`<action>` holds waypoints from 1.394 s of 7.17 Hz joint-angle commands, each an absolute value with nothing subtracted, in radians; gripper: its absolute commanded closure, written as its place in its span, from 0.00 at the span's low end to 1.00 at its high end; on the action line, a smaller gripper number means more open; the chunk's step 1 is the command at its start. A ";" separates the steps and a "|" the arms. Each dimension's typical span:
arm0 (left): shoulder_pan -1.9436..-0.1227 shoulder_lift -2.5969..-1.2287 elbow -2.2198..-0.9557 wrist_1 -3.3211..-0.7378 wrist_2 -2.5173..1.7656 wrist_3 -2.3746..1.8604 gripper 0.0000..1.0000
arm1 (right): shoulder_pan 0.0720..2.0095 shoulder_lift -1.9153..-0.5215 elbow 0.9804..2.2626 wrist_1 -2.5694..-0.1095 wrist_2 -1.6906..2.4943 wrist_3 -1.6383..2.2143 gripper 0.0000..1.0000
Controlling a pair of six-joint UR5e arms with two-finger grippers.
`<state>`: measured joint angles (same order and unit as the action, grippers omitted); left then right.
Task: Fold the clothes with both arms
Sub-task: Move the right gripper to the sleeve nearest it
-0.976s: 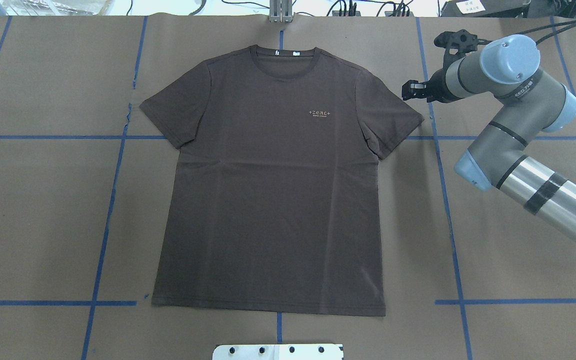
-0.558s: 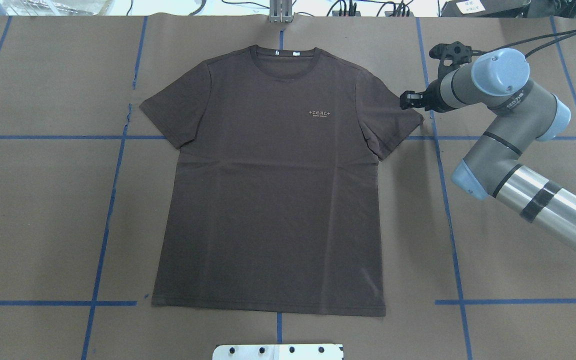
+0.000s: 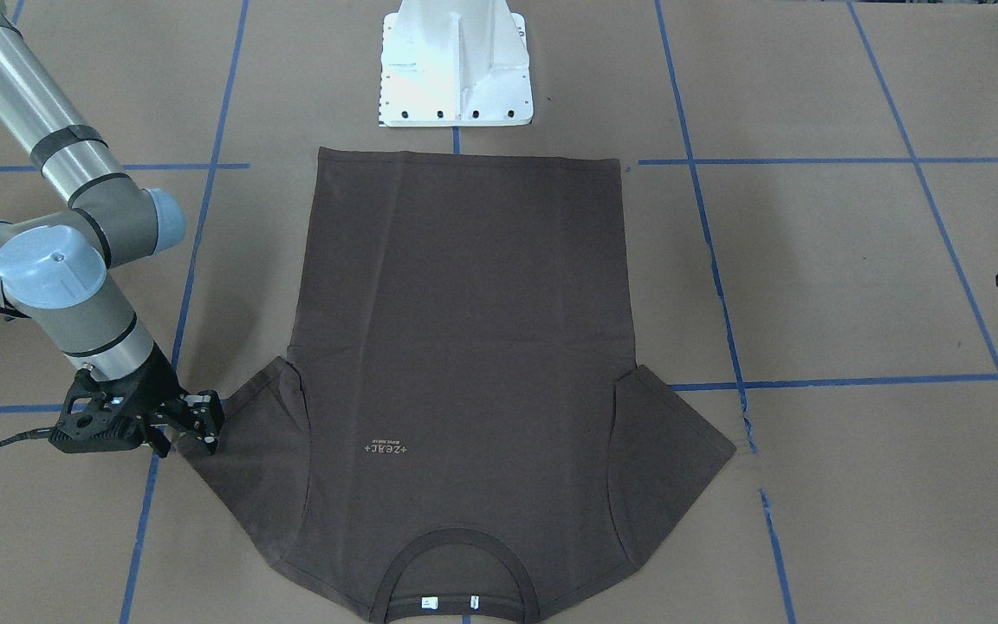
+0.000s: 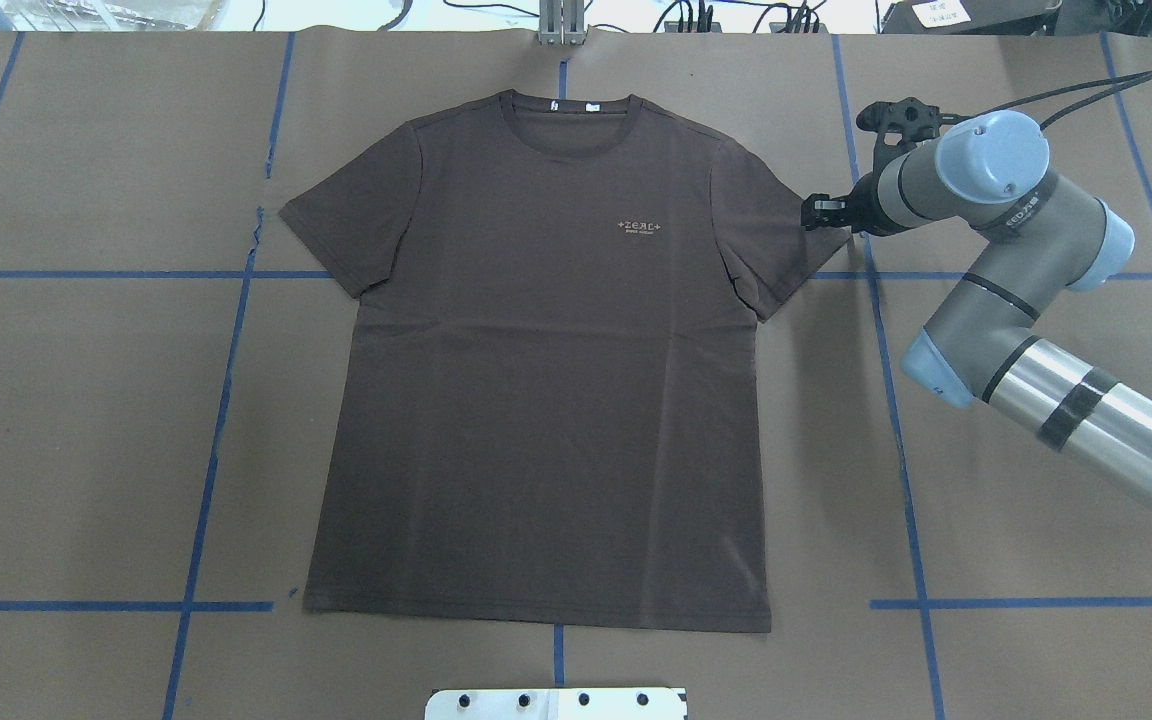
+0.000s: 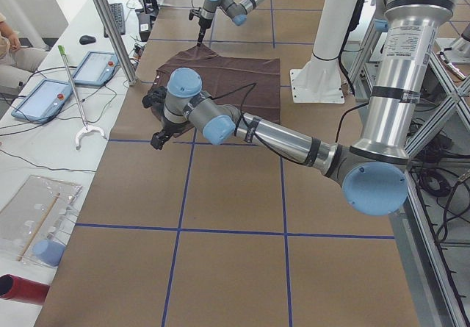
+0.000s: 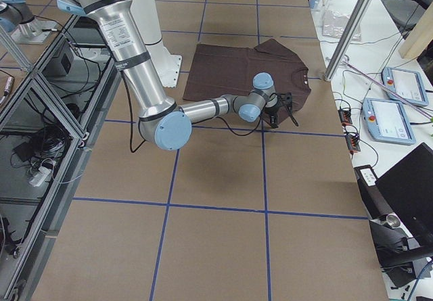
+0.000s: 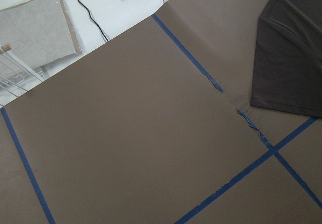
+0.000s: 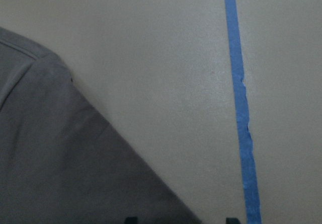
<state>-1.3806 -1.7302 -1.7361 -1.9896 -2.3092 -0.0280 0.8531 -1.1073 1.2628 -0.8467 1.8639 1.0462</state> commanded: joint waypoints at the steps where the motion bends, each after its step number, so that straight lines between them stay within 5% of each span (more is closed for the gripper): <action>1: -1.381 -1.730 -1.733 -1.990 -2.309 -0.029 0.00 | 0.848 -1.108 1.259 -0.850 1.855 1.046 0.34; 2: -1.381 -1.730 -1.732 -1.990 -2.309 -0.028 0.00 | 0.847 -1.108 1.259 -0.850 1.853 1.048 0.40; 3: -1.381 -1.730 -1.732 -1.990 -2.309 -0.028 0.00 | 0.847 -1.106 1.261 -0.848 1.852 1.057 0.78; 4: -1.381 -1.730 -1.732 -1.990 -2.309 -0.028 0.00 | 0.842 -1.104 1.261 -0.847 1.852 1.110 1.00; 7: -1.381 -1.730 -1.730 -1.991 -2.309 -0.028 0.00 | 0.839 -1.088 1.276 -0.861 1.852 1.114 1.00; 10: -1.381 -1.730 -1.729 -1.990 -2.309 -0.028 0.00 | 0.816 -0.992 1.422 -1.177 1.795 1.133 1.00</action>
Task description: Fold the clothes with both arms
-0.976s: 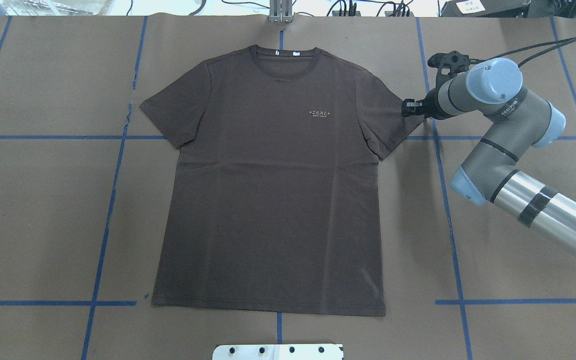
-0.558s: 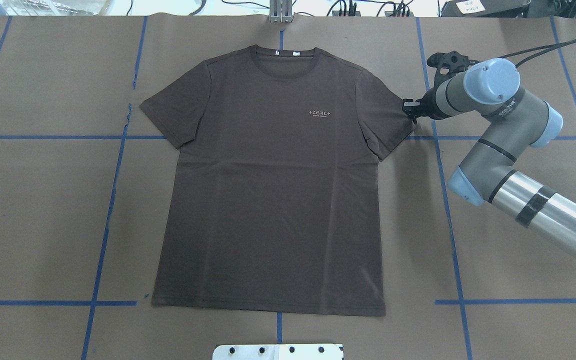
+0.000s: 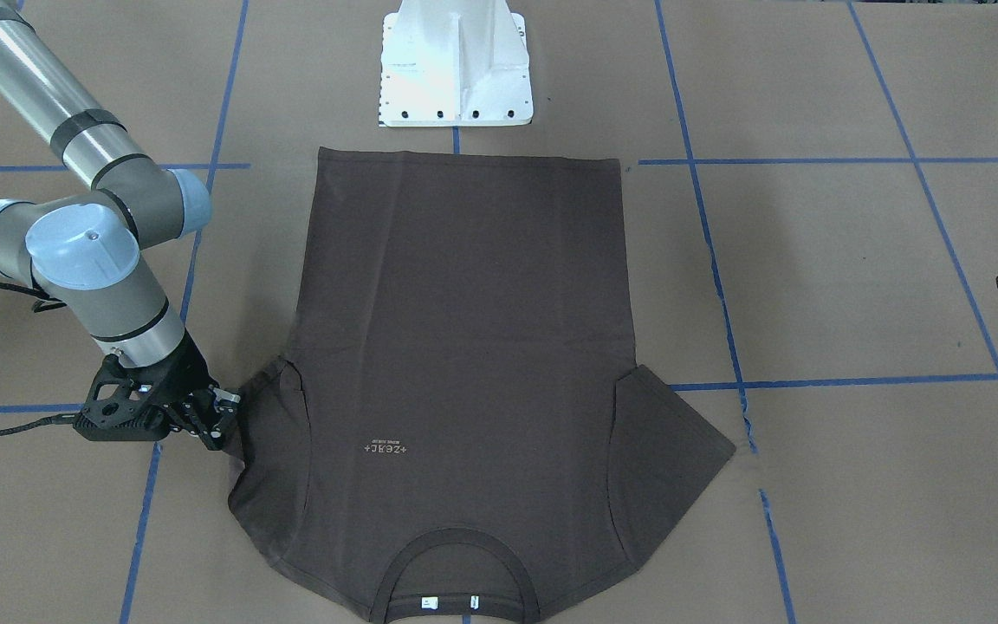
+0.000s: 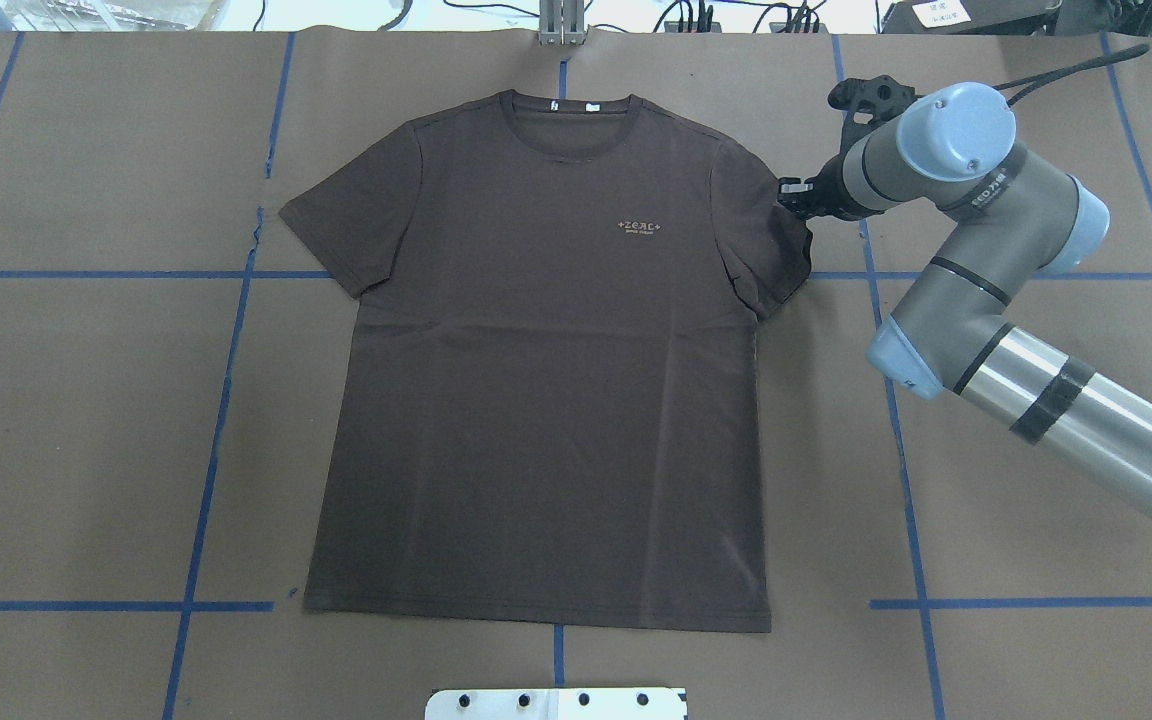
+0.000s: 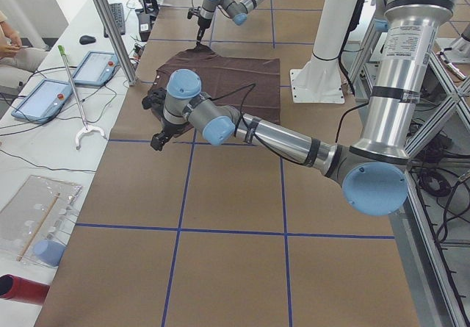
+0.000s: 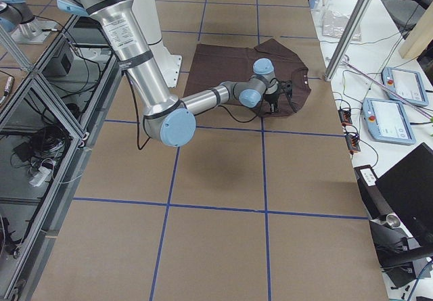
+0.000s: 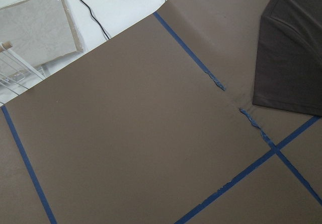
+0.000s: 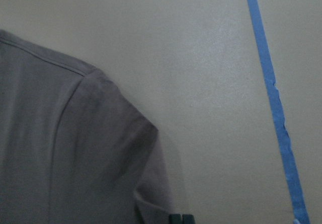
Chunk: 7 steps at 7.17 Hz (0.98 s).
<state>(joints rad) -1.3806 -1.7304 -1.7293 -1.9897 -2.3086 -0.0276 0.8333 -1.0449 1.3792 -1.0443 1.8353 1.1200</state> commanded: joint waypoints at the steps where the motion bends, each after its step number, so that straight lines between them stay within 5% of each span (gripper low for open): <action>1: -1.381 -1.730 -1.727 -1.990 -2.309 -0.028 0.00 | 0.775 -0.935 1.402 -1.202 1.757 1.225 1.00; 4: -1.381 -1.730 -1.727 -1.990 -2.309 -0.028 0.00 | 0.738 -0.774 1.229 -1.206 1.689 1.304 1.00; 7: -1.381 -1.730 -1.729 -1.990 -2.309 -0.029 0.00 | 0.709 -0.759 1.213 -1.193 1.654 1.318 1.00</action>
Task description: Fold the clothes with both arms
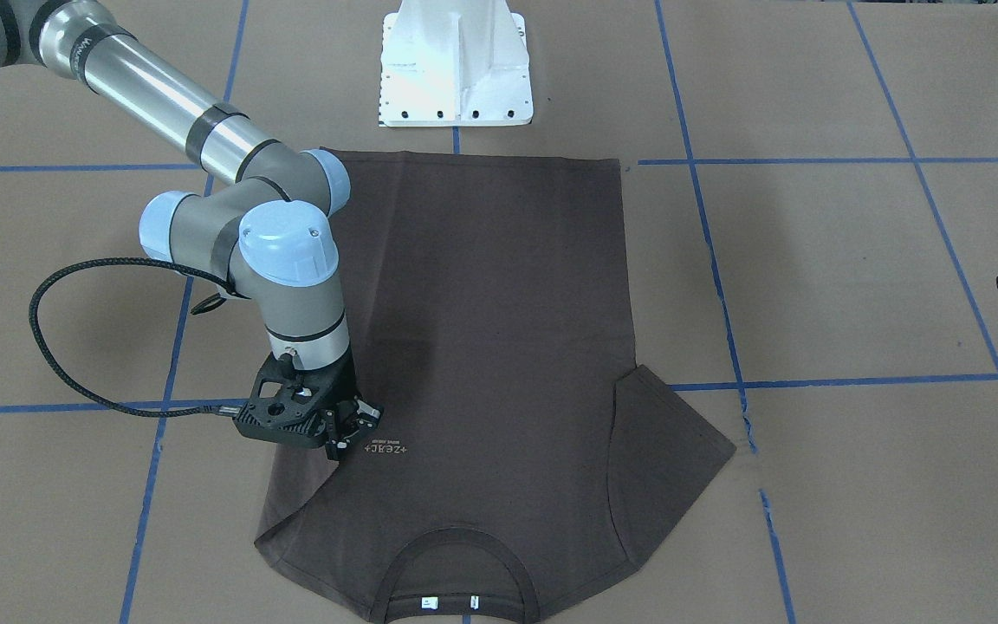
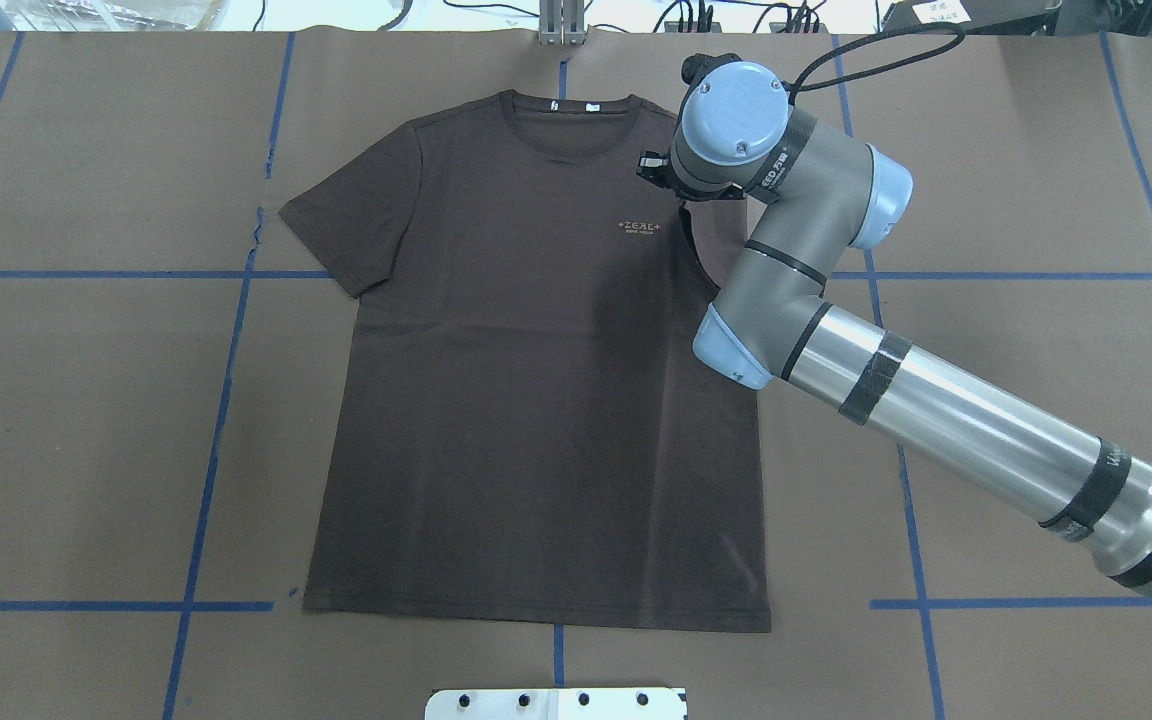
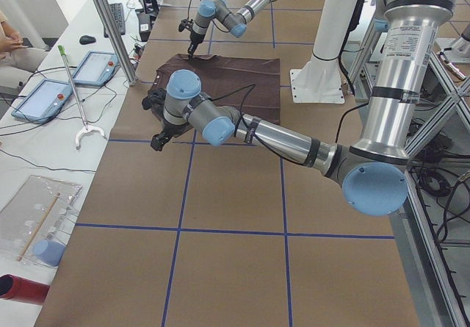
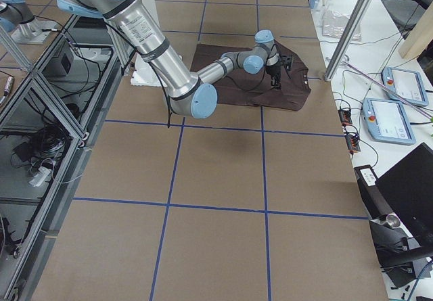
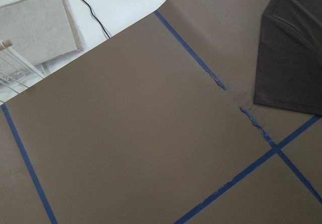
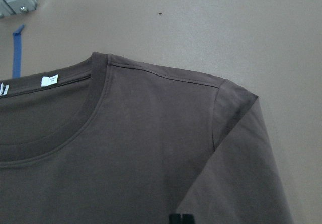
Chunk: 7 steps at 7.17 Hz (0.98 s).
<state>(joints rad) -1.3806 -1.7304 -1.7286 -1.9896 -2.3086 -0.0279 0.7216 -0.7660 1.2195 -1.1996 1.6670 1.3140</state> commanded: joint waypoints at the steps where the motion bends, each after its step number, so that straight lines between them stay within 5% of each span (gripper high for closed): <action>1: -1.381 -1.732 -1.732 -1.990 -2.307 -0.029 0.00 | 0.697 -0.758 1.213 -1.195 1.645 1.313 0.01; 7: -1.142 -1.902 -1.631 -2.206 -2.156 -0.435 0.00 | 0.995 -0.871 1.348 -1.206 2.013 1.046 0.00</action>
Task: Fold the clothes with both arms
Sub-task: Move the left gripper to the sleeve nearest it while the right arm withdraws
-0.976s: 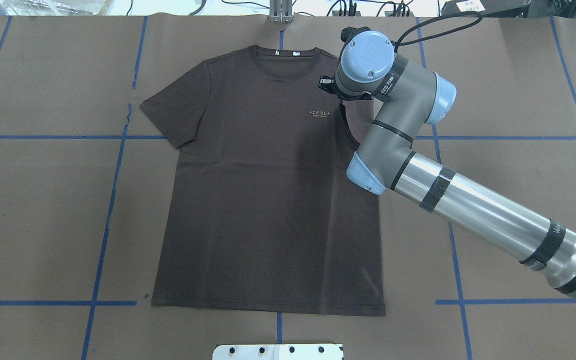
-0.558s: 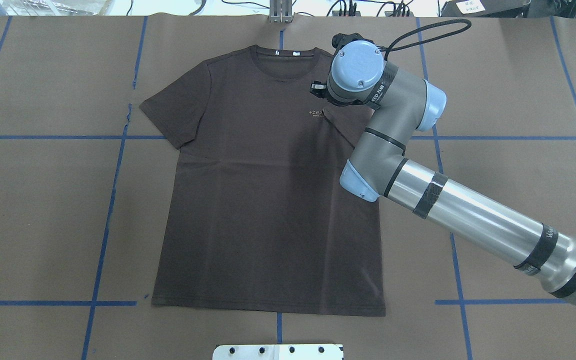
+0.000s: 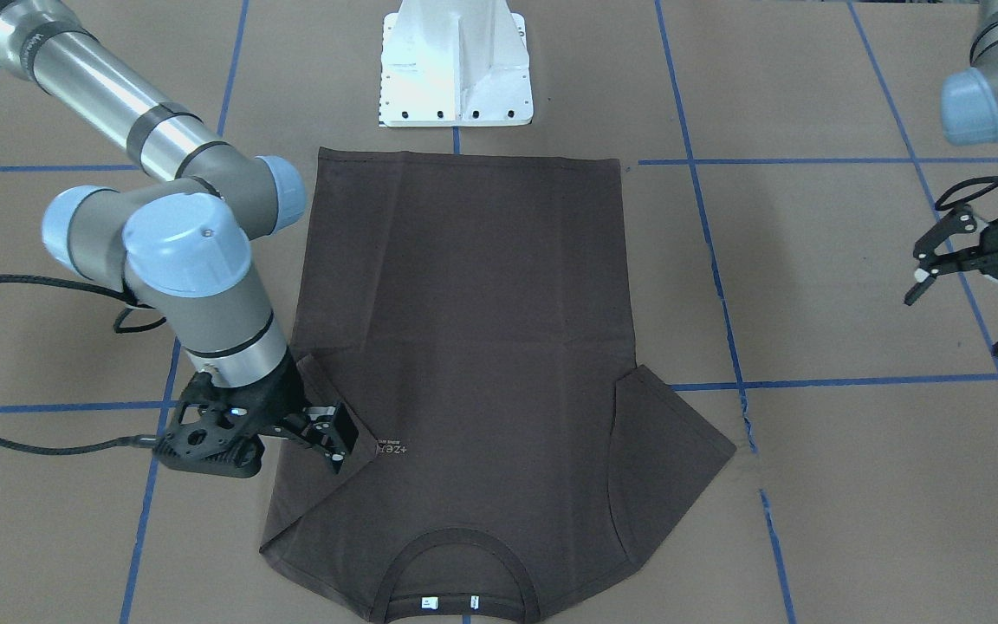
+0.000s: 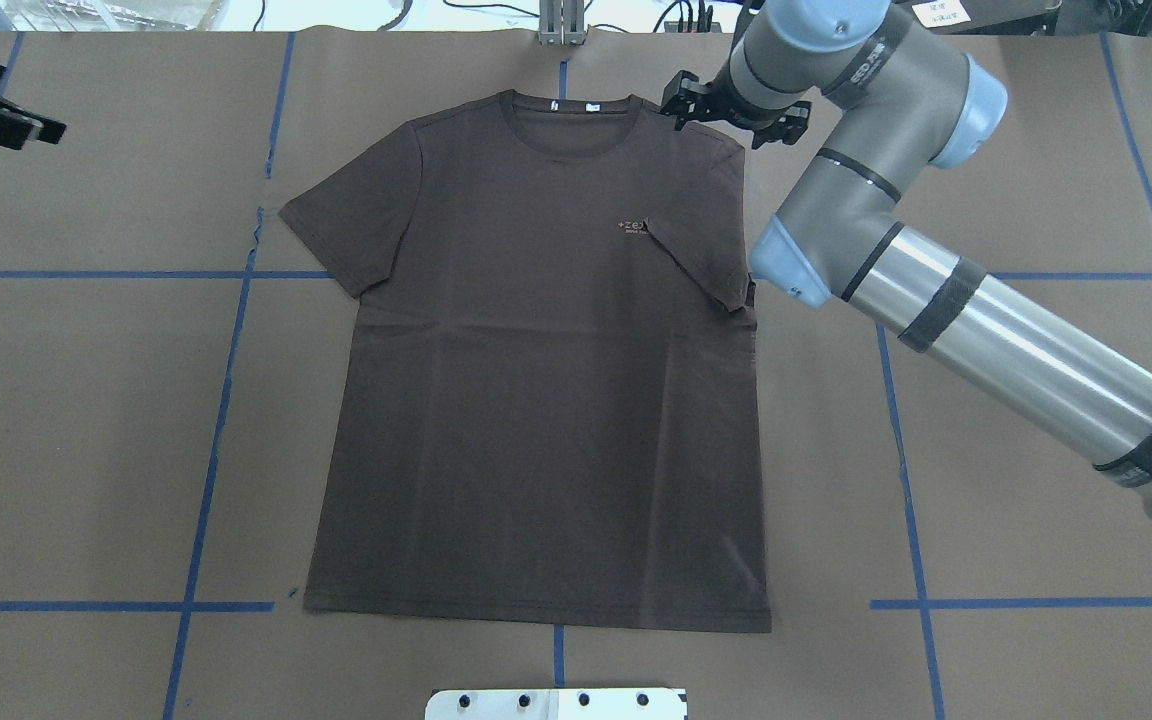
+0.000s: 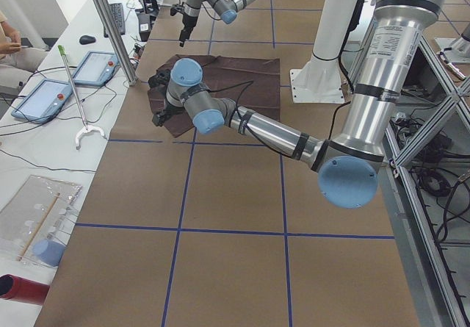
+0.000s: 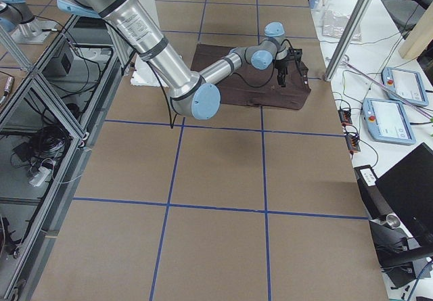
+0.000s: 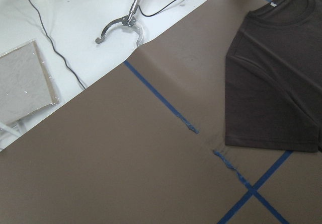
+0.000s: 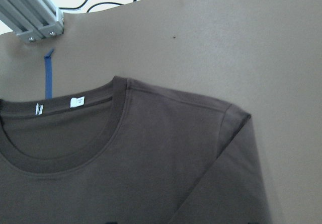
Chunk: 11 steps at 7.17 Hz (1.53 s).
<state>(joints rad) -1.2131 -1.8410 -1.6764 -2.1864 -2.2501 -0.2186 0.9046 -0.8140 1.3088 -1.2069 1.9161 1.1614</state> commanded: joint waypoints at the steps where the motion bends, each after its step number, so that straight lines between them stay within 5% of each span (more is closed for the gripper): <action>1: -1.053 -1.916 -1.615 -2.209 -2.064 -0.569 0.00 | 1.070 -0.938 1.382 -1.204 2.096 0.929 0.00; 3: -1.032 -1.937 -1.591 -2.217 -2.014 -0.775 0.15 | 1.187 -1.058 1.417 -1.197 2.208 0.720 0.00; 6: -0.927 -1.983 -1.434 -2.327 -1.850 -1.002 0.22 | 1.255 -1.190 1.497 -1.192 2.266 0.589 0.00; 8: -0.841 -2.042 -1.291 -2.403 -1.723 -1.097 0.33 | 1.255 -1.195 1.499 -1.192 2.264 0.589 0.00; 11: -0.821 -2.075 -1.223 -2.407 -1.701 -1.088 0.36 | 1.255 -1.198 1.499 -1.192 2.260 0.589 0.00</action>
